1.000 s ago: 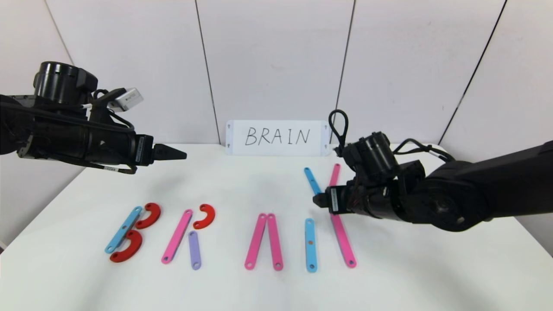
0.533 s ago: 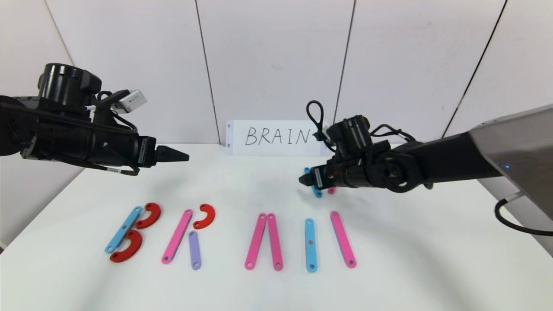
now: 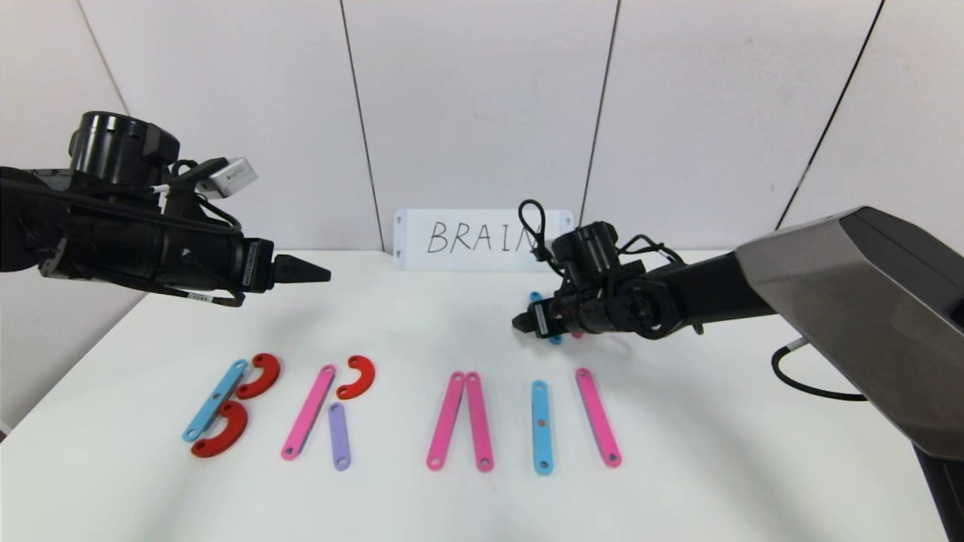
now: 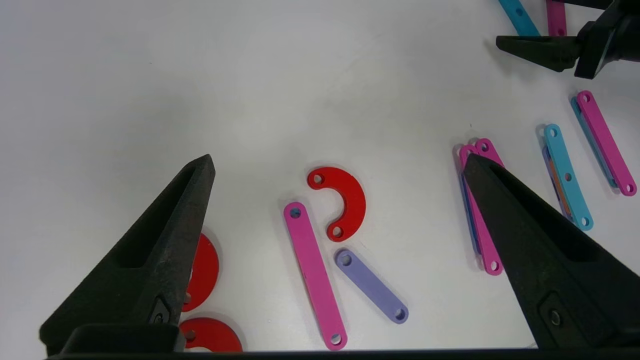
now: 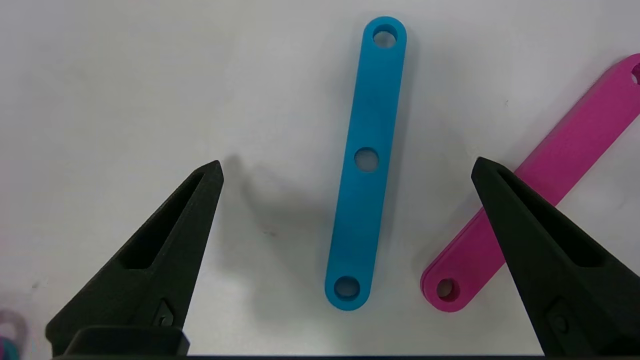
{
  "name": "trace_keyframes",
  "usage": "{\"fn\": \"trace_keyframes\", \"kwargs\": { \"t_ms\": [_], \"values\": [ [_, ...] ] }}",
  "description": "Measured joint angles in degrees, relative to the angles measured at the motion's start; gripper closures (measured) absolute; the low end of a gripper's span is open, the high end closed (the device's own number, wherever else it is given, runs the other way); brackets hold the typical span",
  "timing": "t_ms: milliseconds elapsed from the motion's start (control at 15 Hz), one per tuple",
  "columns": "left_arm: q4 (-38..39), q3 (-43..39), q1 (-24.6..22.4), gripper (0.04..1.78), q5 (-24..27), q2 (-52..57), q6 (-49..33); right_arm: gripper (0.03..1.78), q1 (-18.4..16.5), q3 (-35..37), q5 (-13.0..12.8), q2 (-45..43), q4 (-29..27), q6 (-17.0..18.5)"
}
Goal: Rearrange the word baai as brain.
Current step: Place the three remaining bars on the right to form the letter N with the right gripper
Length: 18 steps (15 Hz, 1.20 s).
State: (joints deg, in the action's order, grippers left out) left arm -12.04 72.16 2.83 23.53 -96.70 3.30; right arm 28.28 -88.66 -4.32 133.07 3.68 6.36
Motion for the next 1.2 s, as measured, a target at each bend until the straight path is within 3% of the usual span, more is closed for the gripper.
{"fn": "trace_keyframes", "kwargs": {
  "t_ms": [133,333,733,867,1200],
  "values": [
    [-0.02,-0.09,0.20,0.08,0.00,-0.10,0.00,0.09,0.11,-0.01,-0.04,0.74,0.20,-0.24],
    [0.00,-0.30,0.48,0.08,-0.07,-0.16,0.00,0.30,0.13,-0.04,-0.17,1.11,0.43,-0.28],
    [-0.02,-0.41,0.61,0.08,-0.10,-0.18,0.00,1.26,0.21,-0.06,-0.04,1.52,0.54,-0.22],
    [0.00,-0.41,0.61,0.08,-0.10,-0.18,0.02,1.48,0.18,-0.09,-0.09,1.66,0.54,-0.11],
    [0.00,-0.44,0.61,0.08,-0.10,-0.18,0.02,1.53,0.07,0.60,-0.17,0.00,-0.71,0.05]
  ]
}}
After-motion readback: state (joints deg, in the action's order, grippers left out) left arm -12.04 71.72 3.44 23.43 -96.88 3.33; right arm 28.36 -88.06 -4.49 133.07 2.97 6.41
